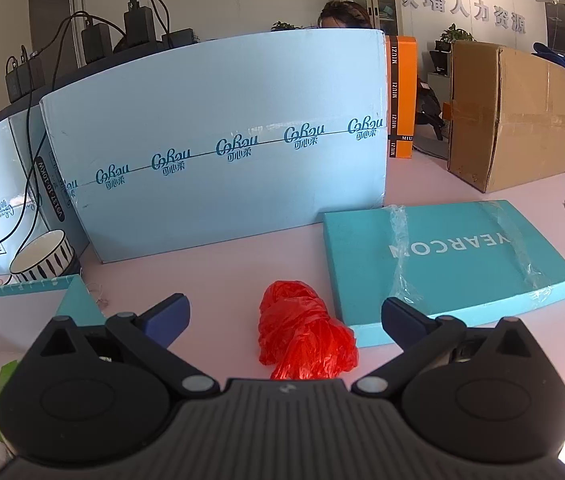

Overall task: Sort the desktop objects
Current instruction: 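Move the open right gripper toward the red plastic bag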

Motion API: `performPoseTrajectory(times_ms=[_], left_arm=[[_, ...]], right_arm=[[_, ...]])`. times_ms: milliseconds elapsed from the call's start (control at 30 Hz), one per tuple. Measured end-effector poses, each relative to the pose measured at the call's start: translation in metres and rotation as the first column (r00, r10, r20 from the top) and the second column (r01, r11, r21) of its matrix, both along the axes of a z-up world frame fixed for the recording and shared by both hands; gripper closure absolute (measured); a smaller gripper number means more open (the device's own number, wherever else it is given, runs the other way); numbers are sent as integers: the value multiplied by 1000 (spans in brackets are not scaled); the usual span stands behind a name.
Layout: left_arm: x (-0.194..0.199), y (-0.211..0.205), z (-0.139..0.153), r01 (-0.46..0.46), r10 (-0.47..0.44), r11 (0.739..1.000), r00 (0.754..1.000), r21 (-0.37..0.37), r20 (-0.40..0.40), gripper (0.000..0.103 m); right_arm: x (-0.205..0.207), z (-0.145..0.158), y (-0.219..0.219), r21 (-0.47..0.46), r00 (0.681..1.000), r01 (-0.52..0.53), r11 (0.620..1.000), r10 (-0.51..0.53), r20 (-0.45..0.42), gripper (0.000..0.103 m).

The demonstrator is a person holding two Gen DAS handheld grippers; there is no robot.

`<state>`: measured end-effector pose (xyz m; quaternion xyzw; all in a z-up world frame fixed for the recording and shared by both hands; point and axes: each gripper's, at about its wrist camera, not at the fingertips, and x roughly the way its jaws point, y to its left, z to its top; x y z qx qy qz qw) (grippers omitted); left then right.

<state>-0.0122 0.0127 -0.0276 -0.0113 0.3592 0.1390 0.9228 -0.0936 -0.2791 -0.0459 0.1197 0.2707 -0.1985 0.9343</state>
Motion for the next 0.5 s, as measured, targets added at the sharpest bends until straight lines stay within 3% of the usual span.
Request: performPoseTrajectory(times_ms=[500], left_arm=[[1,-2,-4,-54,54,998,998,11,-14,0]], right_arm=[[9,-5,-6,-1,999,-35,999,35,-15,0]])
